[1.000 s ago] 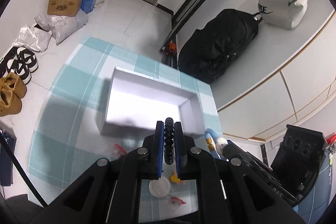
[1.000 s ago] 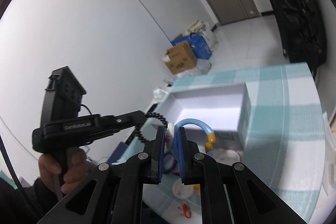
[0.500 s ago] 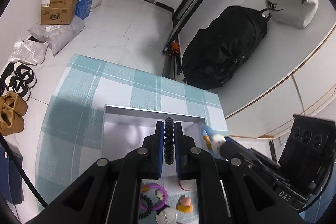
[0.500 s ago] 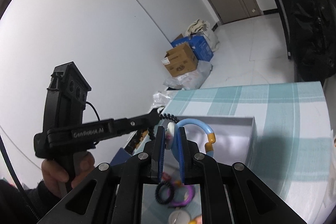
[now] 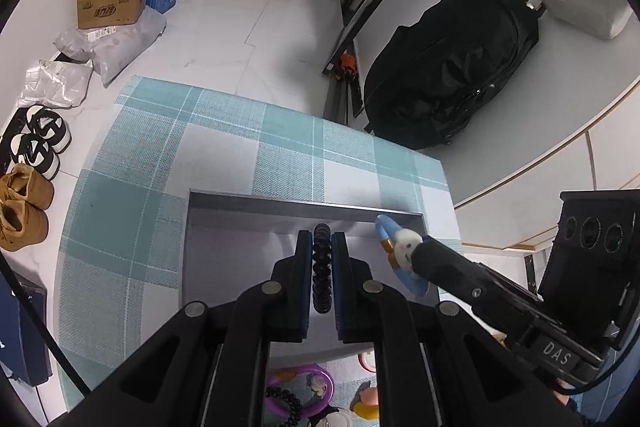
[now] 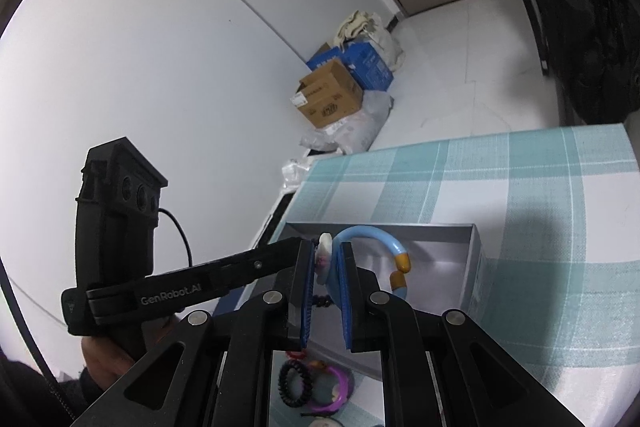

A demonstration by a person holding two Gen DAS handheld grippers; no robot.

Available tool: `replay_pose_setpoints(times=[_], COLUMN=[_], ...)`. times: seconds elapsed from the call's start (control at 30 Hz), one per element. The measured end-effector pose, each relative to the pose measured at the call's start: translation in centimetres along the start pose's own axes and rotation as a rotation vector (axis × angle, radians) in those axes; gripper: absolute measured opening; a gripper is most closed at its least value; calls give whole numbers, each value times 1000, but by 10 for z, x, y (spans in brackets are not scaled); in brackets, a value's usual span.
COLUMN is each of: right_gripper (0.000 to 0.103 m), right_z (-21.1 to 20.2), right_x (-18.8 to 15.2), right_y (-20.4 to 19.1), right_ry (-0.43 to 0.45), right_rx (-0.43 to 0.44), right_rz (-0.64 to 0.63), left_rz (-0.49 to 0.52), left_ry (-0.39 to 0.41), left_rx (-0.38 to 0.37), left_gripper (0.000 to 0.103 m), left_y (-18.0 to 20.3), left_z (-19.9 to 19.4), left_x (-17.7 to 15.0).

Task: Organize jewelry
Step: 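Carry both items over the white box and open both tools inside it, then withdraw both tools from the box back toward the jewelry pile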

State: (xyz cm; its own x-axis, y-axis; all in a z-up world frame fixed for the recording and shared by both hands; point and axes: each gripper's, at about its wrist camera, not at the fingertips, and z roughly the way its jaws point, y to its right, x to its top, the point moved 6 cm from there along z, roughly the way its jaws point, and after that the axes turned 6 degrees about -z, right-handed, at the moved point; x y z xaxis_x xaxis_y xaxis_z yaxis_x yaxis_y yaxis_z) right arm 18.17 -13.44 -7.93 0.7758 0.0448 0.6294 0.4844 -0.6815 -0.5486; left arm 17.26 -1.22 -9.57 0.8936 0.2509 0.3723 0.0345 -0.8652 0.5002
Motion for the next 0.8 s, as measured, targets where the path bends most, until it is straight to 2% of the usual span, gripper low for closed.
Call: replay_pose_setpoints(times=[0.23,0.3,0.33,0.37,0.47,0.6,0.73,0.8], right_gripper=[14,16,20,27,32,39,60,64], right_z=[5,0,-4,-8,-23,-39,-50,-54], right_x=[-1,2,3,4,6,5,0,-3], right_y=[6,4,3,1,-3,-10,-23,-31], right_ry=[-29,-20,-15,-8,31,64,82,88], right_rx=[-42,-65,-61,-64,-70,-99,-120,-119], right_rz=[35,15,6,2,-8,-40,-91,-122], left_rz=[-1,4,-2,-13,-48,-33,-7,11], left_ry=[-17,-35,-41,-41,-16,20,90,121], left_rx=[-22,1,-2,-12,-31,-21,-2,28], left_gripper=[6,18,31,38,44,49,55,56], left_y=[5,4,4,3,-1,-2,-7,-10], left_z=[5,5,5,4,-4,-17,-31,-38], left_x=[0,0,-1,-2,-3,-7,-15,-19])
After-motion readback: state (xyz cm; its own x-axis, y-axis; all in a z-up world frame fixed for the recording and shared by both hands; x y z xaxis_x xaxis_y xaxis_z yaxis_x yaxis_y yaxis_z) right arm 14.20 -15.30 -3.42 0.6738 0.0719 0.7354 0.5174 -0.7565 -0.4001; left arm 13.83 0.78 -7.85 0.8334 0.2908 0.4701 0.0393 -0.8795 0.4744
